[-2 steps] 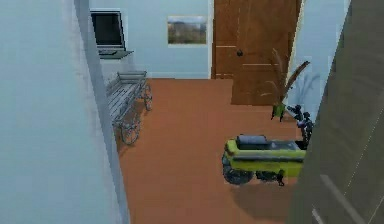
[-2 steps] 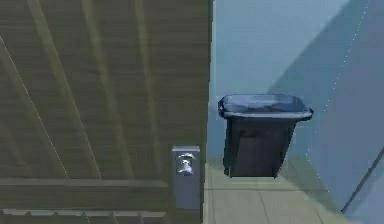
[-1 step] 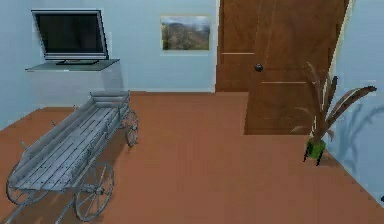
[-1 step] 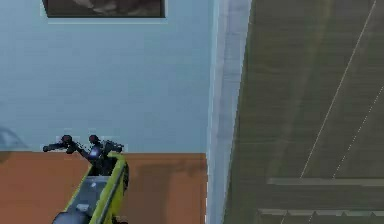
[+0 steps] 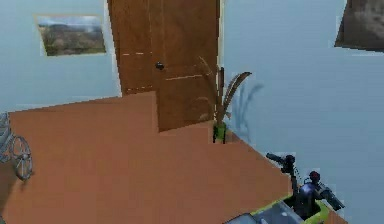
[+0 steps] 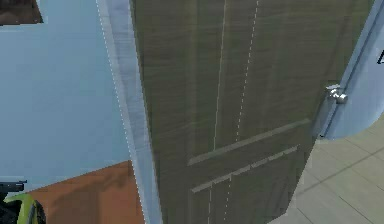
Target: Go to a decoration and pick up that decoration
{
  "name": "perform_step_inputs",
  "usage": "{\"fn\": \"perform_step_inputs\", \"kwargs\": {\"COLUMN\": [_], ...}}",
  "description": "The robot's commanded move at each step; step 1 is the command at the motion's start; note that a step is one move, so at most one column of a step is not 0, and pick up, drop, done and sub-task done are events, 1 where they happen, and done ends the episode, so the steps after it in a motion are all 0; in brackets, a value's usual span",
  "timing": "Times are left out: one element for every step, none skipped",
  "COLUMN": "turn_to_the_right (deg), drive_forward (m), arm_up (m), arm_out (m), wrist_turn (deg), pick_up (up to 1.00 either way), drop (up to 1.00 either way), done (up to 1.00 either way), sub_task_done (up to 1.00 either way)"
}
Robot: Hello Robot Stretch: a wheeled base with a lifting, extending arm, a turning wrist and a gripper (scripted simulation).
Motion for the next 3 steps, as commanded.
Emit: {"fn": "perform_step_inputs", "kwargs": {"turn_to_the_right": [0.0,-45.0,-18.0], "drive_forward": [0.05,0.0,0.0], "arm_up": [0.0,0.0,0.0], "arm_out": [0.0,0.0,0.0], "wrist_turn": [0.0,0.0,0.0], "pick_up": [0.0,0.0,0.0], "drop": [0.0,0.0,0.0], "done": [0.0,0.0,0.0], "sub_task_done": [0.0,0.0,0.0]}}
